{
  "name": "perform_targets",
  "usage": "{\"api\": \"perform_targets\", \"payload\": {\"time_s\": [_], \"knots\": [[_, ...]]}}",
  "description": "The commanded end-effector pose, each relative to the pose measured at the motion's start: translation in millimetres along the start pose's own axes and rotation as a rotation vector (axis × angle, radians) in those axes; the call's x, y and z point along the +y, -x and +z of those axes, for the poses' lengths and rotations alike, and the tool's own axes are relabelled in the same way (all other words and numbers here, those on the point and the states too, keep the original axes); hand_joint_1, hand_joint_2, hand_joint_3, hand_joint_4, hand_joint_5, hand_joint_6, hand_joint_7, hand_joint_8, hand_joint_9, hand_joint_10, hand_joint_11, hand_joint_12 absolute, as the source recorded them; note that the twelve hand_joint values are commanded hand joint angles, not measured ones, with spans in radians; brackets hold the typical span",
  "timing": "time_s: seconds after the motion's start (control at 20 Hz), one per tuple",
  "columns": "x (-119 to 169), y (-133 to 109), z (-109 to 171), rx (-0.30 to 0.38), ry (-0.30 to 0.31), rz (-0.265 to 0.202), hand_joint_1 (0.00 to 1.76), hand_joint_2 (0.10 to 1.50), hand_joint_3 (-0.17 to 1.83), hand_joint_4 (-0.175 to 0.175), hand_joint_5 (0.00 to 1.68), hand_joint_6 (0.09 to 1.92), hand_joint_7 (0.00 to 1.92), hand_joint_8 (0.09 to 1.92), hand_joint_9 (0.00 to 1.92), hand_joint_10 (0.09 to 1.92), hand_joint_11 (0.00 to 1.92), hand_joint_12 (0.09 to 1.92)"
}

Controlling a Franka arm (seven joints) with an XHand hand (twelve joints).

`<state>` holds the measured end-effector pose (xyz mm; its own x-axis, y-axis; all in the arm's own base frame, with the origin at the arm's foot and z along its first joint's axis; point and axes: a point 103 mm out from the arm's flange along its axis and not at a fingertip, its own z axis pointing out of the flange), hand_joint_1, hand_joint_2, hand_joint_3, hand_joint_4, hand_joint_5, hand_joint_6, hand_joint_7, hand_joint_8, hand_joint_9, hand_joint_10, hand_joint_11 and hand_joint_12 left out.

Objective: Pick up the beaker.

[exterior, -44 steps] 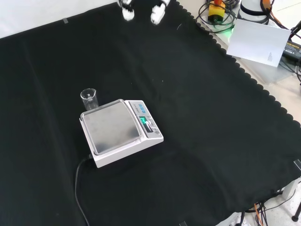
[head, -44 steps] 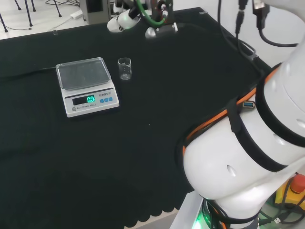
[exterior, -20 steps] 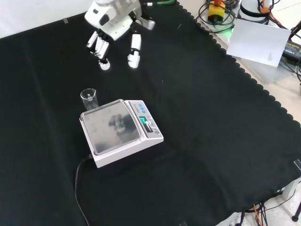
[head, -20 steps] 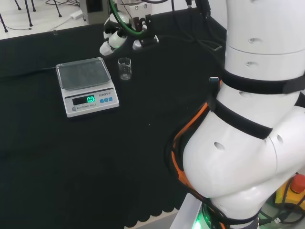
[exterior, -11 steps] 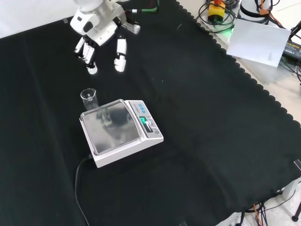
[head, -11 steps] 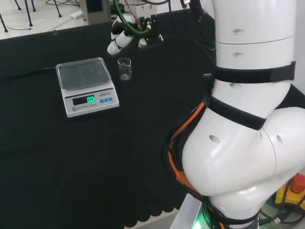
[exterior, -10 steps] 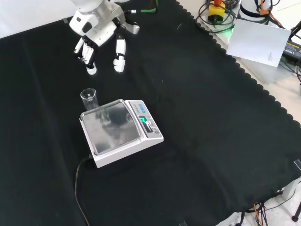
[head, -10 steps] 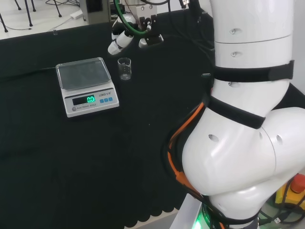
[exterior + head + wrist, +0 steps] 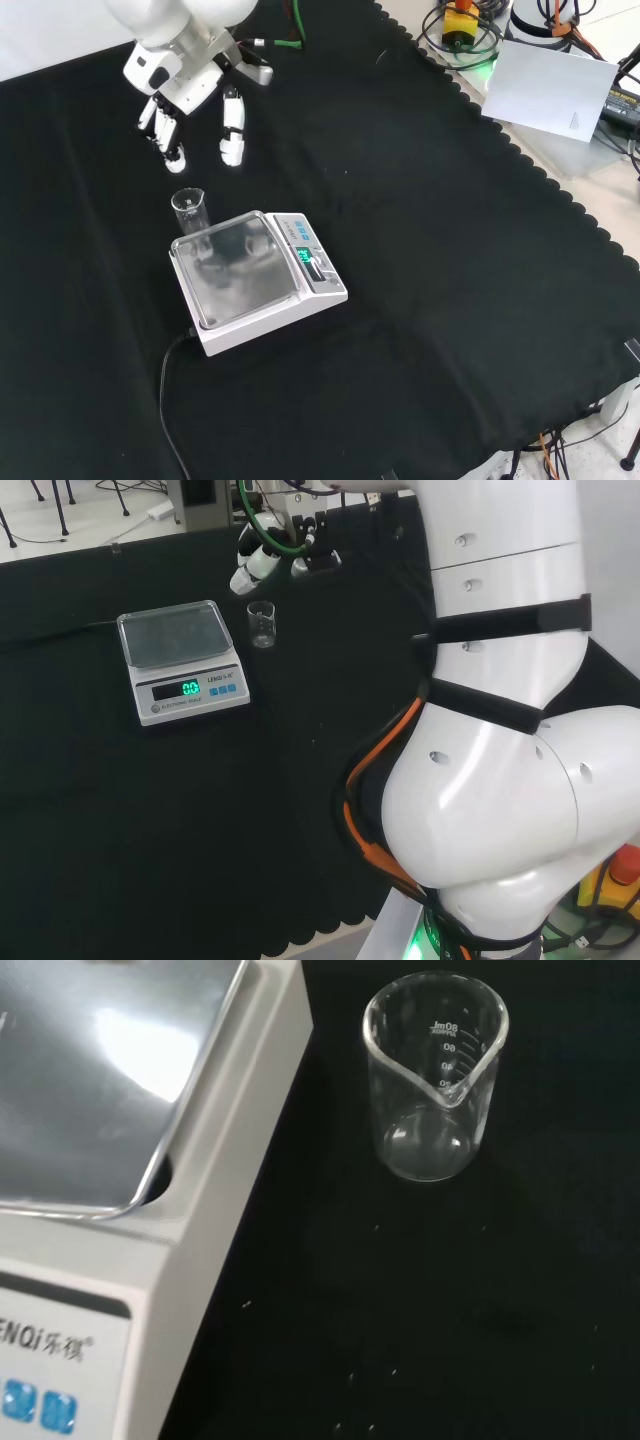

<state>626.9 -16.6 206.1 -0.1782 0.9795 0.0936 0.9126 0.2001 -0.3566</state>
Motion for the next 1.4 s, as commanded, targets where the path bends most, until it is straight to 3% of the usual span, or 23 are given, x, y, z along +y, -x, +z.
{"api": "perform_targets", "payload": {"time_s": [0.05, 0.15, 0.25, 0.35, 0.6, 0.8, 1.0, 1.4], "knots": [[18.7, 12.3, 7.9, 0.007, -0.071, 0.008, 0.68, 0.83, 0.48, -0.063, 0.53, 0.79, 0.63, 0.84, 0.74, 0.86, 0.33, 1.41], [22.3, 13.6, 12.0, 0.024, -0.083, -0.037, 0.68, 0.83, 0.48, -0.064, 0.53, 0.80, 0.63, 0.84, 0.74, 0.86, 0.33, 1.41], [24.9, 16.1, 17.3, 0.023, -0.141, -0.063, 0.68, 0.83, 0.49, -0.062, 0.50, 0.80, 0.60, 0.85, 0.72, 0.87, 0.32, 1.42], [27.8, 19.2, 23.0, 0.017, -0.201, -0.063, 0.68, 0.79, 0.49, -0.055, 0.38, 0.77, 0.48, 0.86, 0.60, 0.89, 0.27, 1.44], [33.9, 19.5, 31.1, 0.005, -0.248, -0.028, 0.66, 0.72, 0.47, -0.040, 0.24, 0.66, 0.29, 0.86, 0.39, 0.92, 0.15, 1.46], [35.7, 19.8, 40.1, -0.004, -0.272, 0.005, 0.65, 0.72, 0.46, -0.037, 0.24, 0.64, 0.27, 0.85, 0.37, 0.92, 0.13, 1.47], [37.0, 19.2, 42.3, 0.009, -0.277, 0.000, 0.66, 0.72, 0.46, -0.042, 0.27, 0.64, 0.29, 0.86, 0.39, 0.92, 0.14, 1.47], [47.0, 19.2, 74.9, -0.011, -0.322, -0.006, 0.74, 0.67, 0.44, -0.032, 0.24, 0.60, 0.28, 0.85, 0.37, 0.91, 0.19, 1.46]]}}
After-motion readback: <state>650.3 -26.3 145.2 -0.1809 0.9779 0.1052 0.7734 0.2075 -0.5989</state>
